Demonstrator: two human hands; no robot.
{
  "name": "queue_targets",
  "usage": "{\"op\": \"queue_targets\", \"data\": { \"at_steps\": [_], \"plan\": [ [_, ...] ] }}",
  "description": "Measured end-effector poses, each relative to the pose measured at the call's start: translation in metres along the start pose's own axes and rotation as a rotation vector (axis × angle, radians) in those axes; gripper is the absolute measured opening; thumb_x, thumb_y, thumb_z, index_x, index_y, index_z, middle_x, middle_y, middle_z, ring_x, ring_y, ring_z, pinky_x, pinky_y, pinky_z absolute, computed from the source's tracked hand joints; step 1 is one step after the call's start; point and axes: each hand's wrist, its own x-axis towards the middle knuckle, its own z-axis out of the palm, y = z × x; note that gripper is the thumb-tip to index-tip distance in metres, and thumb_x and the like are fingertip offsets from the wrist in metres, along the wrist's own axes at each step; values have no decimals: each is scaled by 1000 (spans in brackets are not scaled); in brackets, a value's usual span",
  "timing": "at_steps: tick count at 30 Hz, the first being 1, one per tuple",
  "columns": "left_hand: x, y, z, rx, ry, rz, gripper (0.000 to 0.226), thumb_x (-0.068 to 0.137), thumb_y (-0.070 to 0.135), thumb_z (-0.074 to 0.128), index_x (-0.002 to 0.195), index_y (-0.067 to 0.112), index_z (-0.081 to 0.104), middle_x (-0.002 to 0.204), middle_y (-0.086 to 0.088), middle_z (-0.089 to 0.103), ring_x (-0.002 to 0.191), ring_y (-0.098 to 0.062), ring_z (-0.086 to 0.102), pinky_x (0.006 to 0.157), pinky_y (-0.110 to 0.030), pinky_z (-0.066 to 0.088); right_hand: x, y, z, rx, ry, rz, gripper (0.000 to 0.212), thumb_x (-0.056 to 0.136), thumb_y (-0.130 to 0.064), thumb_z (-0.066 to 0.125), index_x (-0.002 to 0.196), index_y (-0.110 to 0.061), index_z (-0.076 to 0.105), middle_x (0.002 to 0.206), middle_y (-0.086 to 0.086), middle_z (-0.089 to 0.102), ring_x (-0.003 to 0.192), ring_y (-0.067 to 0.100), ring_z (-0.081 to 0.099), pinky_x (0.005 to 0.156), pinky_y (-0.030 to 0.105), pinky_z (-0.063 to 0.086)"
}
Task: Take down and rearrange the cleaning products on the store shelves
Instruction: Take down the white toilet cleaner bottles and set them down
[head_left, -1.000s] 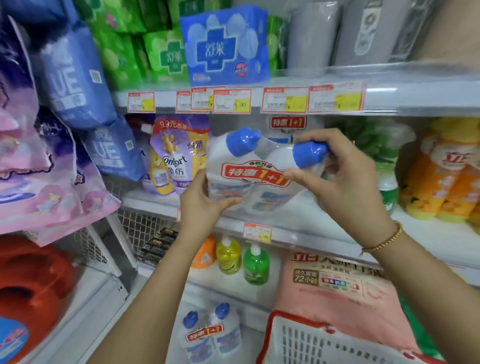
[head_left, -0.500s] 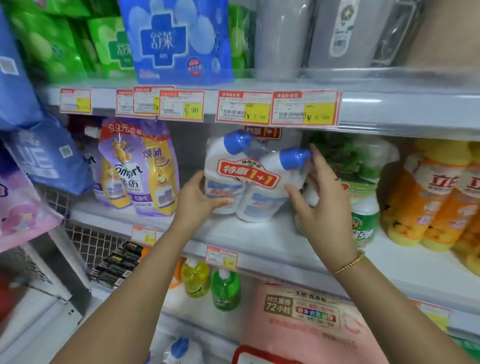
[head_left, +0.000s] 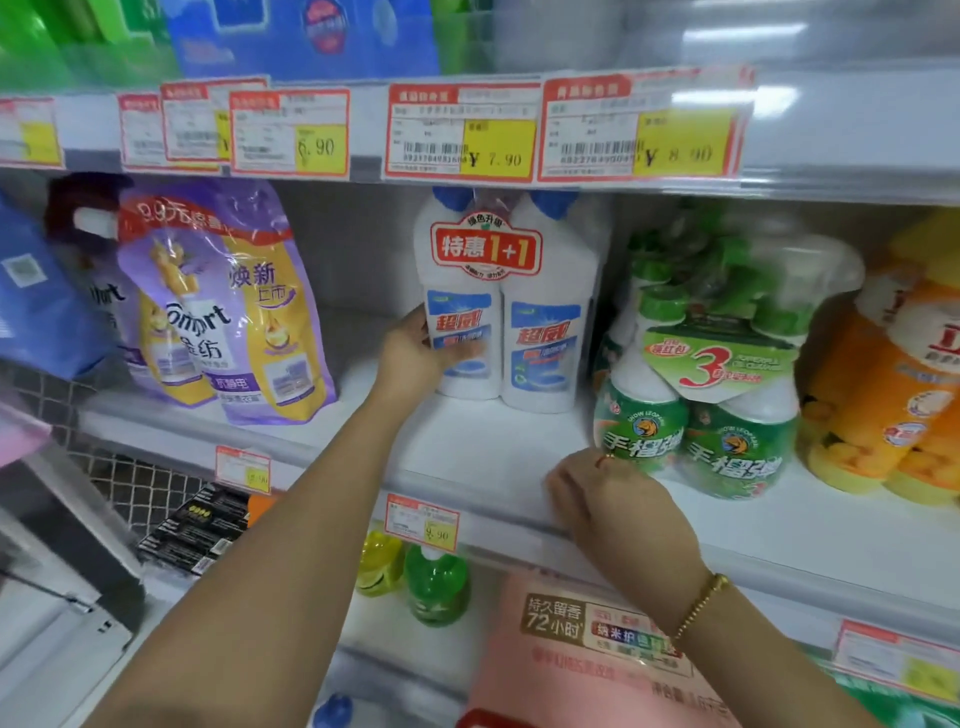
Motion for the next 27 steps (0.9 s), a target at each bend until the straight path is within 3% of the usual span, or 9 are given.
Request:
{"op": "queue_targets", "data": {
  "at_steps": [4,8,13,19,22,25,27],
  "plan": [
    [11,0,7,-7,-37,42,39,78,0,75,114,5,62,103,3,66,75,13,65,64,-7,50,-4,-1,5,-49,30,-3,49,94,-52,27,82,-20,63,68,-3,60,59,17,59,45,25,41],
    [16,-4,12,-20,-49,50,39,78,-3,74,115,4,61,106,1,66,77,10,66,65,-8,50,-4,-5,5,-53,35,2,42,91,-47,34,82,-18,62,69,-1,60,60,20,59,44,27,42],
    [23,-9,12,4,-97,3,33,79,11,76,108,17,62,108,2,67,88,-4,66,76,-17,53,-4,-6,4,-63,22,-6,41,91,-47,34,84,-17,61,70,-1,60,61,21,59,43,29,43],
    [22,-8,14,88,-115,-39,40,82,21,74,119,14,60,118,-2,67,102,-18,63,90,-30,52,-5,-7,4,-80,42,-12,44,90,-48,34,83,-16,62,68,1,59,58,24,60,41,29,41],
    [11,-2,8,102,-130,-51,43,85,13,71,125,6,56,122,-6,64,99,-17,61,82,-23,54,-5,-8,-2,2,-11,17,46,89,-52,33,88,-18,64,72,1,63,65,24,62,49,31,44],
    [-17,5,-20,109,74,-19,32,88,9,64,119,2,60,106,-10,67,88,-14,61,76,-17,51,-14,-22,-15,398,37,159,41,89,-49,40,84,-17,66,76,-2,68,71,15,63,61,34,51],
    [-52,5,-46,51,193,43,6,91,15,60,89,12,65,74,-5,68,63,-9,63,65,-25,52,-26,-45,-19,573,122,192,39,91,-42,43,81,-13,67,78,-1,68,72,11,61,66,33,49]
  ]
}}
